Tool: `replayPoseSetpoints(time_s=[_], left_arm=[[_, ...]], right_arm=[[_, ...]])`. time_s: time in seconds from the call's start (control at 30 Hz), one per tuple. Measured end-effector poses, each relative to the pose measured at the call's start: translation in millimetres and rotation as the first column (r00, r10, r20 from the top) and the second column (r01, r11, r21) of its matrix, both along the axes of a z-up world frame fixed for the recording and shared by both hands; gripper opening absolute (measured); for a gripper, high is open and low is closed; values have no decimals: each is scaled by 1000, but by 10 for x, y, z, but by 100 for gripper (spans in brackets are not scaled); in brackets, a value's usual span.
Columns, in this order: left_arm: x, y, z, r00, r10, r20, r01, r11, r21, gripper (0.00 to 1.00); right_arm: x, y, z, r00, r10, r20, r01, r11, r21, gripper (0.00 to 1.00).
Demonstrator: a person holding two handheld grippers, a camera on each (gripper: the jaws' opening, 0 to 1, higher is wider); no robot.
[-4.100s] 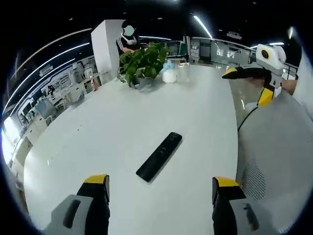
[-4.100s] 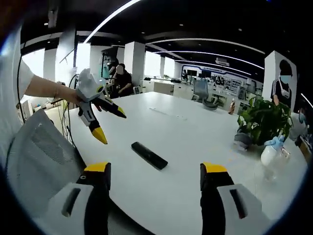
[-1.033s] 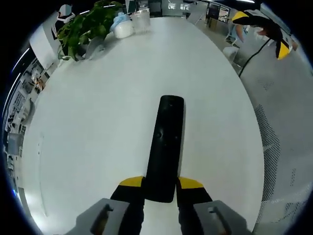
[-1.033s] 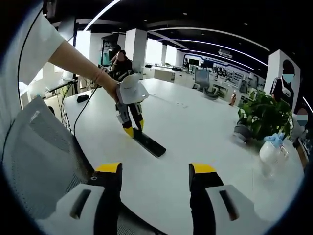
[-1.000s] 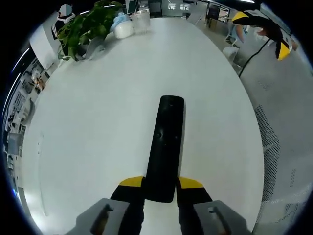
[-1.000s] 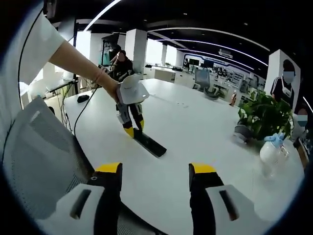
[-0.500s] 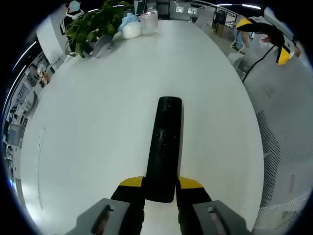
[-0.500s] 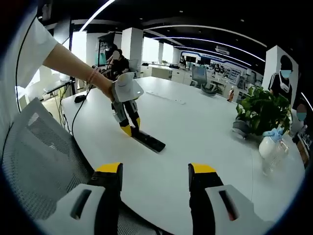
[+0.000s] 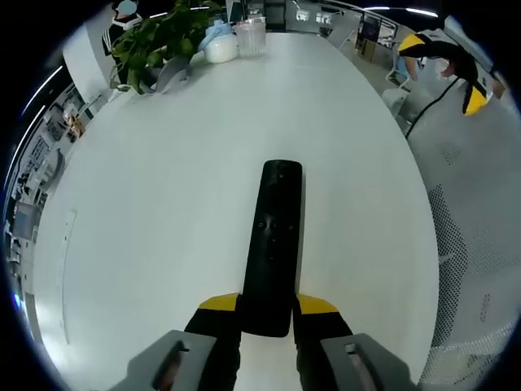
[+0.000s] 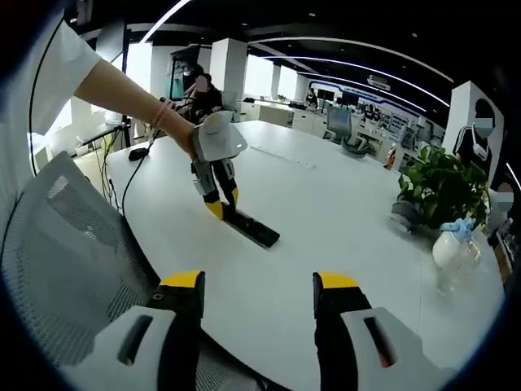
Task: Press the specified remote control buttons in sequence, fully releasing each button before pressing the next.
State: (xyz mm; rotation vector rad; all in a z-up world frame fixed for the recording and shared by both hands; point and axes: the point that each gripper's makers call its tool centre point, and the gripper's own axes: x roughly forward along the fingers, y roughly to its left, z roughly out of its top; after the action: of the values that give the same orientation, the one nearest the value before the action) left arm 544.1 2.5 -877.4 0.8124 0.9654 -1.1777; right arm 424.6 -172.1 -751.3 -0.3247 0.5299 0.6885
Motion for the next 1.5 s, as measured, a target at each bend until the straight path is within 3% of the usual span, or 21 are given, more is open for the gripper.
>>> replayPoseSetpoints(time_s=[1.5], left_arm=[[-176,-47,-2,1000,-11,-7,11,1000,-17,24]], right_arm=[[9,-24,-66,1000,-4,-23,3,1000,-26,53]])
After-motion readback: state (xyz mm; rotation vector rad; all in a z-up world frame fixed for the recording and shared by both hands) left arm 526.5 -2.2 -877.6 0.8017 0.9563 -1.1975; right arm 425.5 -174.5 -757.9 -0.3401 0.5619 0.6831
